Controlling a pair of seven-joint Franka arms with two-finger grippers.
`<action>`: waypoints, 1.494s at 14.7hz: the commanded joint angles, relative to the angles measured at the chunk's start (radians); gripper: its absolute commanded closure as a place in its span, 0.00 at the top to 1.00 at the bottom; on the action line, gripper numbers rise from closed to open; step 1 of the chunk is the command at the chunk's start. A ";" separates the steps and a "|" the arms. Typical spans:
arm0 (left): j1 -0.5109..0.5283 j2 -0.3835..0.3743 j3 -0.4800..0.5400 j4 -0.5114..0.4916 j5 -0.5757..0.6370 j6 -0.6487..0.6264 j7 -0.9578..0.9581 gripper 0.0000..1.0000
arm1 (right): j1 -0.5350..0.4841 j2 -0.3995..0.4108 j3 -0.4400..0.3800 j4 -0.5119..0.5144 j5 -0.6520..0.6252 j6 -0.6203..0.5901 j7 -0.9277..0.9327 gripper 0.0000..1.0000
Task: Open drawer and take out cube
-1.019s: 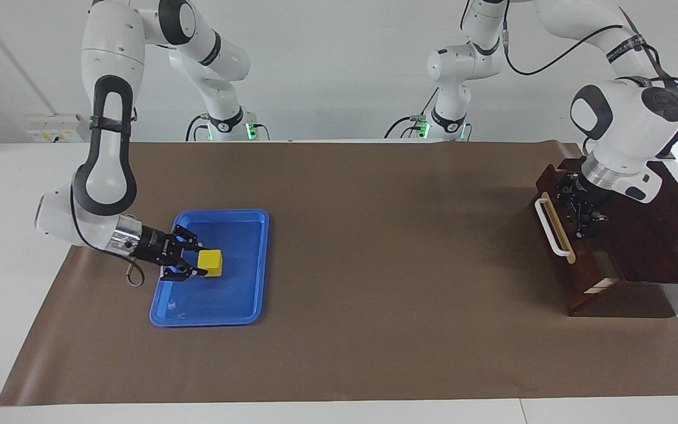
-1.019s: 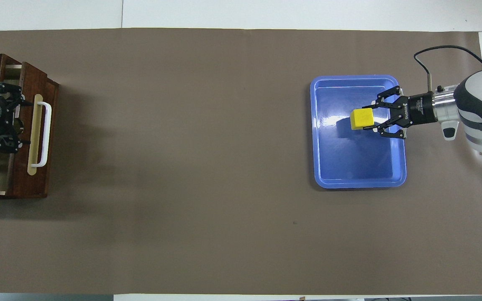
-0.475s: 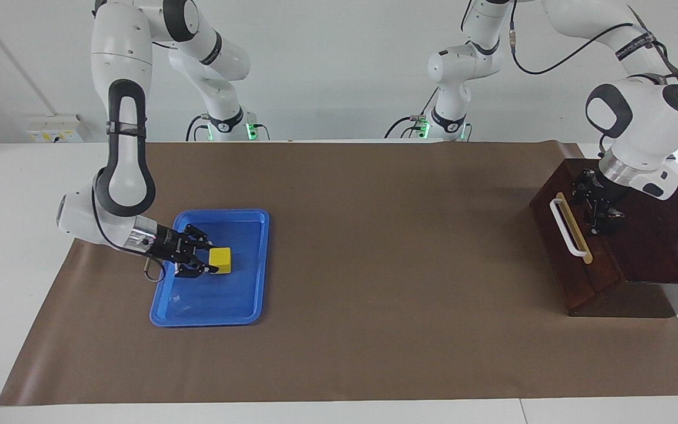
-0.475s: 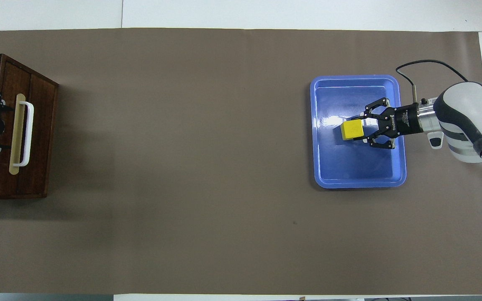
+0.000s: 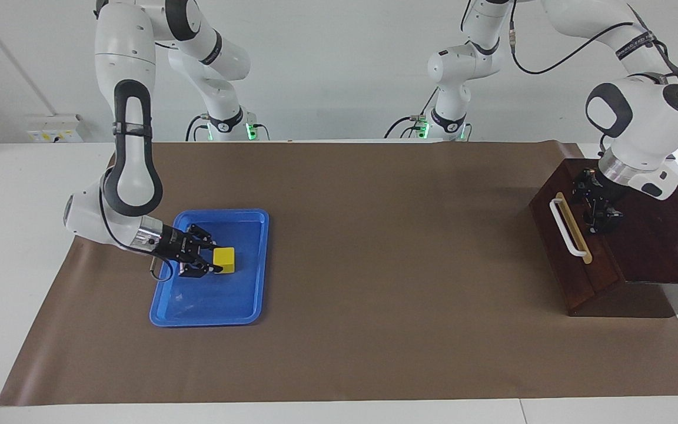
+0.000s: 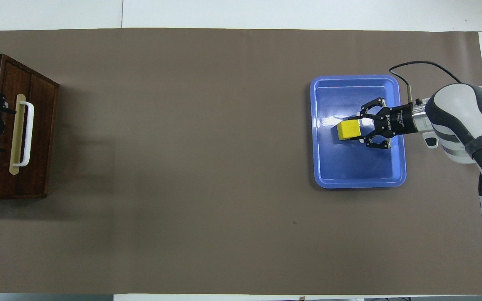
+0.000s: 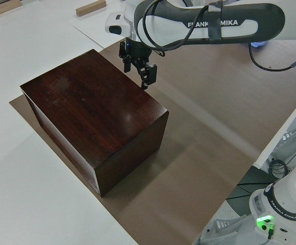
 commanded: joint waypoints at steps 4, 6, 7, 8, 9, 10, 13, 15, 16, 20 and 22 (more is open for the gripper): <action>-0.100 -0.132 0.002 0.007 0.007 -0.177 0.369 1.00 | -0.003 -0.159 -0.008 0.000 -0.326 -0.024 -0.006 1.00; -0.122 -0.133 0.003 0.056 0.000 -0.269 0.572 1.00 | -0.001 -0.231 -0.005 0.008 -0.440 -0.044 -0.010 1.00; -0.123 -0.127 0.005 0.076 -0.026 -0.303 0.664 1.00 | -0.001 -0.262 -0.002 0.032 -0.502 -0.078 -0.018 1.00; -0.123 -0.124 0.005 0.086 -0.042 -0.331 0.736 1.00 | 0.000 -0.281 0.001 0.080 -0.563 -0.140 -0.024 1.00; -0.123 -0.115 0.005 0.096 -0.045 -0.343 0.799 1.00 | 0.000 -0.299 0.004 0.124 -0.611 -0.203 -0.050 1.00; -0.125 -0.107 0.003 0.106 -0.045 -0.350 0.864 1.00 | 0.005 -0.328 0.007 0.157 -0.640 -0.254 -0.128 1.00; -0.165 -0.040 0.003 0.194 -0.043 -0.408 0.962 1.00 | 0.025 -0.431 0.011 0.158 -0.717 -0.309 -0.323 1.00; -0.165 -0.024 0.003 0.207 -0.045 -0.422 1.050 1.00 | 0.038 -0.479 0.012 0.160 -0.786 -0.355 -0.416 1.00; -0.165 -0.026 0.006 0.204 -0.045 -0.422 1.058 1.00 | 0.055 -0.495 0.012 0.160 -0.820 -0.369 -0.471 1.00; -0.166 -0.034 0.010 0.213 -0.037 -0.432 1.073 1.00 | 0.060 -0.525 0.012 0.160 -0.861 -0.434 -0.656 1.00; -0.159 -0.040 0.010 0.210 -0.042 -0.422 1.082 1.00 | 0.062 -0.540 0.015 0.137 -0.861 -0.452 -0.722 1.00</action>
